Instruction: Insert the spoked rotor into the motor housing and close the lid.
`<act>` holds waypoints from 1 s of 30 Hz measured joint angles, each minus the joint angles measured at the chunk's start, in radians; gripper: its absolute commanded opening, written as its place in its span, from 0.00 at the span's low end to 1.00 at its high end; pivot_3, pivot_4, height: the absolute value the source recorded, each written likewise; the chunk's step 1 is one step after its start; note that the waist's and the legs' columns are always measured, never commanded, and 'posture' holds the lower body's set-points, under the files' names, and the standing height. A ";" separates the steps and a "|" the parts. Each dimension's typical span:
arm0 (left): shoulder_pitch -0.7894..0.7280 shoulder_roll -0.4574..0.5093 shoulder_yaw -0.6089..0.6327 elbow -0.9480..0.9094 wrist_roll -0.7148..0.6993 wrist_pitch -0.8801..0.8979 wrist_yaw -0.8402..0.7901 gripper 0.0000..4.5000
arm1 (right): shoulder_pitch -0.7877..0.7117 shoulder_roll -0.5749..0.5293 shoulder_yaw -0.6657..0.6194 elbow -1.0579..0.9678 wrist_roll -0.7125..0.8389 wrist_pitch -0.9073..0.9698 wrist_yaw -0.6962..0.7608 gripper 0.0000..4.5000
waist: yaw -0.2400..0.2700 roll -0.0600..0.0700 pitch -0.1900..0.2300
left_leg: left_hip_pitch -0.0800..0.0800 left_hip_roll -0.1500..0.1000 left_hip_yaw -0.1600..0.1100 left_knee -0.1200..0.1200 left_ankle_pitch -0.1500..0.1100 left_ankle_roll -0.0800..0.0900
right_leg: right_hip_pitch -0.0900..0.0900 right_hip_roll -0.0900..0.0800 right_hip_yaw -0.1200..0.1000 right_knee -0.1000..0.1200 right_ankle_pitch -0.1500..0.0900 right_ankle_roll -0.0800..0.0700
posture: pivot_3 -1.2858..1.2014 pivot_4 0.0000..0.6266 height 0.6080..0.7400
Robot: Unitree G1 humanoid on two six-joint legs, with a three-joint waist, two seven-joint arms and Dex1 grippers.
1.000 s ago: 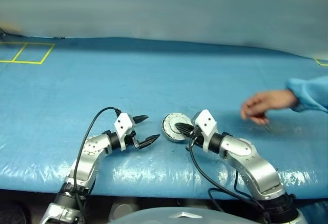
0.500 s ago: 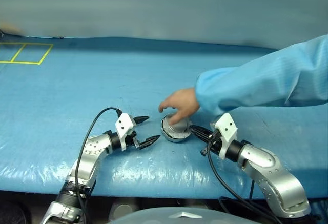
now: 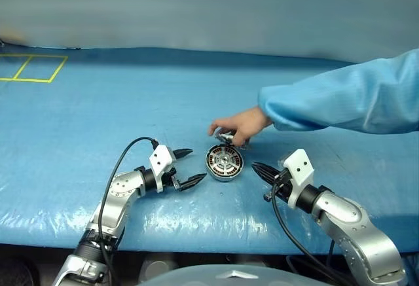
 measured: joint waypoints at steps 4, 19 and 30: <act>0.000 0.000 -0.001 -0.012 0.000 0.011 0.003 1.00 | 0.000 -0.002 0.000 0.000 -0.001 0.000 -0.001 0.01 | 0.000 0.000 0.000 | 0.000 0.000 0.000 0.000 0.000 0.000 | 0.000 0.000 0.000 0.000 0.000 0.000 | 0.52 0.24 1.00; 0.012 0.000 -0.010 -0.051 -0.002 0.030 0.016 1.00 | -0.037 0.002 -0.042 0.010 -0.009 -0.004 -0.034 0.01 | 0.000 0.000 0.000 | 0.000 0.000 0.000 0.000 0.000 0.000 | 0.000 0.000 0.000 0.000 0.000 0.000 | 0.52 0.24 1.00; 0.009 -0.008 -0.013 -0.052 -0.002 0.039 0.021 1.00 | -0.264 0.094 -0.039 0.211 -0.101 -0.076 -0.137 0.01 | -0.002 0.000 0.001 | 0.000 0.000 0.001 -0.001 0.000 0.000 | -0.001 0.000 0.001 0.000 0.000 0.000 | 0.52 0.24 1.00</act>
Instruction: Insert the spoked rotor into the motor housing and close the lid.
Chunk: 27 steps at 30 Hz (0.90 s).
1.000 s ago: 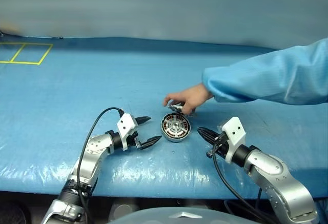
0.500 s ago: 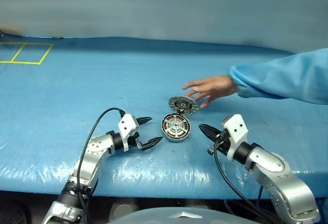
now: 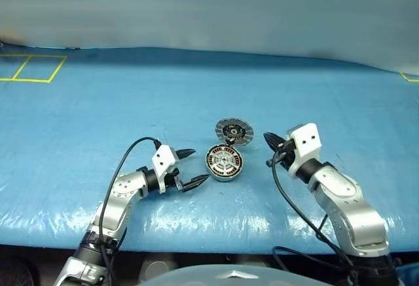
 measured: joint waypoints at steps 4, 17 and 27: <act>-0.003 -0.008 -0.003 0.000 0.000 0.001 0.000 1.00 | -0.091 0.002 0.004 0.086 -0.012 -0.015 0.024 0.01 | 0.000 0.000 0.000 | 0.000 0.000 0.000 0.000 0.000 0.000 | 0.000 0.000 0.000 0.000 0.000 0.000 | 0.52 0.24 1.00; 0.000 -0.008 -0.003 -0.006 0.000 0.004 0.007 1.00 | -0.190 -0.113 0.137 0.055 0.067 0.025 0.327 0.01 | 0.000 0.001 0.001 | 0.000 0.000 -0.001 -0.001 0.000 0.000 | 0.000 0.000 0.000 0.000 0.000 0.000 | 0.52 0.24 1.00; 0.024 0.017 0.007 -0.047 -0.011 0.028 0.007 1.00 | -0.121 -0.125 0.236 0.001 0.031 0.031 0.340 0.01 | 0.000 0.000 0.001 | 0.000 0.000 0.000 0.000 0.000 0.000 | 0.000 0.000 0.000 0.000 0.000 0.000 | 0.52 0.24 1.00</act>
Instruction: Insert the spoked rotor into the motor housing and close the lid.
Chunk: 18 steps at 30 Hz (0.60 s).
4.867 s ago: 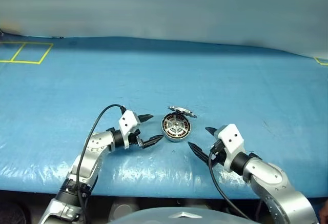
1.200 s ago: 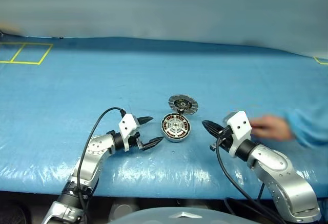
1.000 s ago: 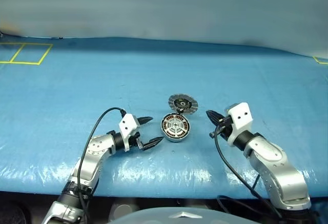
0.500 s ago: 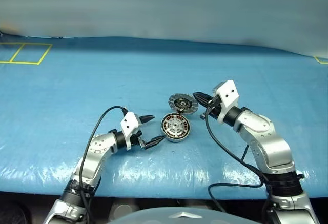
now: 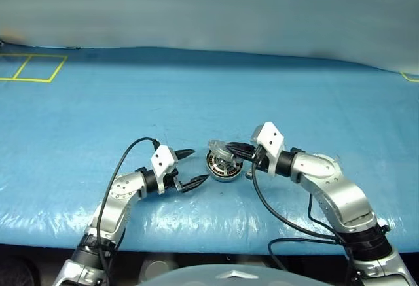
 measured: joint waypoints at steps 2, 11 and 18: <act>0.004 0.001 0.000 -0.001 0.000 0.008 0.000 1.00 | 0.023 0.005 0.011 0.001 -0.012 0.000 -0.013 0.01 | 0.000 0.000 0.000 | 0.000 0.000 0.000 0.000 0.000 0.000 | 0.000 0.000 0.000 0.000 0.000 0.000 | 0.52 0.24 1.00; 0.010 0.005 -0.001 -0.003 -0.001 0.012 -0.005 1.00 | 0.088 0.012 0.053 -0.005 -0.057 -0.008 -0.057 0.01 | 0.000 0.000 0.000 | 0.001 0.000 0.000 0.000 0.000 0.000 | 0.001 0.000 0.000 0.000 0.000 0.000 | 0.52 0.24 1.00; 0.002 0.007 -0.002 -0.003 -0.001 0.012 -0.008 1.00 | 0.142 0.087 0.031 -0.021 -0.040 -0.028 -0.107 0.36 | 0.000 -0.001 0.000 | 0.001 0.000 0.000 0.000 0.000 0.000 | 0.001 0.000 0.000 0.000 0.000 0.000 | 0.52 0.24 1.00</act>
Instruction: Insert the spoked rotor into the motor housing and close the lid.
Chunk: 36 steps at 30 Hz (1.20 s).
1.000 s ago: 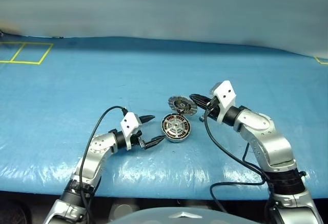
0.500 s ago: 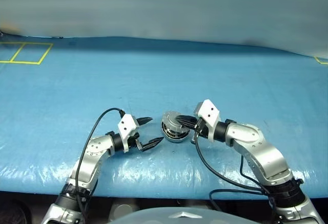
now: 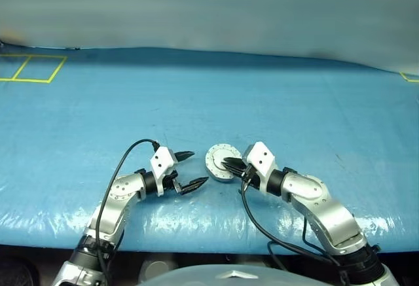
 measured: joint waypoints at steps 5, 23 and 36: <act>-0.010 0.000 -0.001 0.000 0.000 0.000 0.000 1.00 | -0.009 0.017 -0.039 -0.028 0.039 0.003 0.001 0.72 | 0.000 0.000 0.000 | 0.000 0.000 0.000 0.000 0.000 0.000 | 0.000 0.000 0.000 0.000 0.000 0.000 | 0.52 0.24 1.00; -0.007 -0.003 -0.002 0.000 0.002 0.000 0.003 1.00 | -0.040 0.027 0.027 0.074 -0.041 -0.022 -0.015 1.00 | 0.000 0.000 0.000 | 0.000 0.000 0.000 0.000 0.000 0.000 | 0.000 0.000 0.000 0.000 0.000 0.000 | 0.52 0.24 1.00; 0.000 -0.007 -0.003 0.000 0.005 -0.003 0.002 1.00 | -0.028 0.031 0.040 0.084 -0.081 -0.062 -0.030 0.67 | -0.001 0.000 0.000 | 0.000 0.000 0.000 -0.001 0.000 0.000 | 0.000 0.000 0.000 0.000 0.000 0.000 | 0.52 0.24 1.00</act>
